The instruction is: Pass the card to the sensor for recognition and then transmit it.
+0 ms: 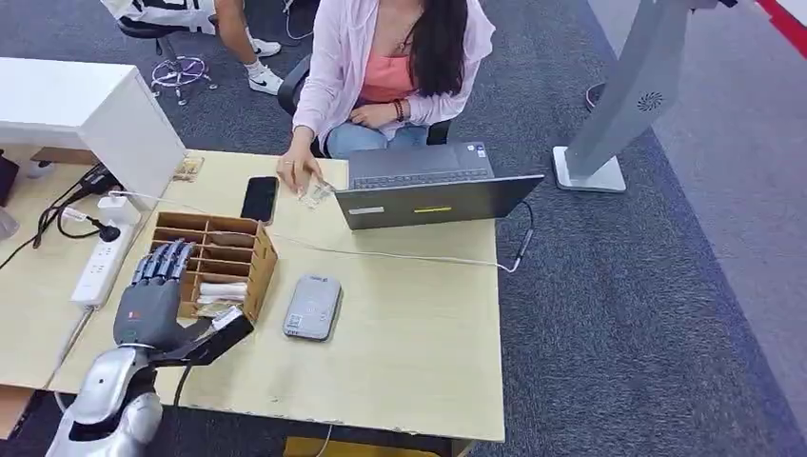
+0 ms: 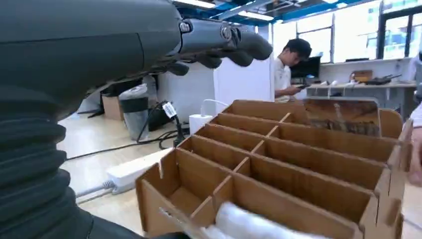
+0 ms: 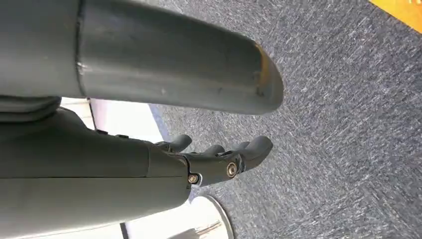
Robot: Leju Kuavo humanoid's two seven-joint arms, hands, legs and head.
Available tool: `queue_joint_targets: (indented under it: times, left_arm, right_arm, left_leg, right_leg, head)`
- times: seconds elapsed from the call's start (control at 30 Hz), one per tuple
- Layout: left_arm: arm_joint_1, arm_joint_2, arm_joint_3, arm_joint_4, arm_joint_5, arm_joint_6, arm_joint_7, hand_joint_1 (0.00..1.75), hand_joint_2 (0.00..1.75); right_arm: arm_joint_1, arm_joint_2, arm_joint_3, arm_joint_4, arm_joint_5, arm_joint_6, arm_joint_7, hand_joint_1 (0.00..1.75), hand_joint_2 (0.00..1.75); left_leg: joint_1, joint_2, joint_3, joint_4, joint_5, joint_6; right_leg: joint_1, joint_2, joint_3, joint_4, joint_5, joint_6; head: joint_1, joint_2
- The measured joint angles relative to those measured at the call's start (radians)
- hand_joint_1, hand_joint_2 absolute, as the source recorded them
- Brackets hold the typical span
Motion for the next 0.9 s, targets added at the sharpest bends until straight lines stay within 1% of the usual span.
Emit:
queue_joint_targets:
  times: [0.27,0.67,0.9]
  left_arm:
    - [-0.045,-0.012,0.0,0.052,0.0,0.001,0.0,0.0,1.75]
    - [-0.05,-0.031,0.0,0.102,-0.005,-0.003,-0.001,0.0,1.75]
    - [-0.05,-0.037,0.0,0.111,-0.006,-0.004,-0.001,0.0,1.75]
  right_arm:
    - [0.0,-0.001,0.0,0.0,0.005,0.001,0.0,0.0,0.0]
    - [0.0,-0.001,0.0,0.0,0.014,0.002,-0.003,0.0,0.0]
    - [0.0,-0.001,0.0,0.0,0.014,0.002,-0.003,0.0,0.0]
  left_leg:
    - [0.0,0.0,0.0,0.0,0.0,0.0]
    - [0.0,0.0,0.0,0.0,0.0,0.0]
    - [0.0,0.0,0.0,0.0,0.0,0.0]
  right_leg:
    - [0.0,0.0,0.0,0.0,0.0,0.0]
    - [0.0,0.001,0.0,0.0,0.0,0.0]
    - [0.0,0.0,0.0,0.0,0.0,0.0]
  head:
    - [0.0,0.0]
    - [0.0,0.0]
    - [0.0,0.0]
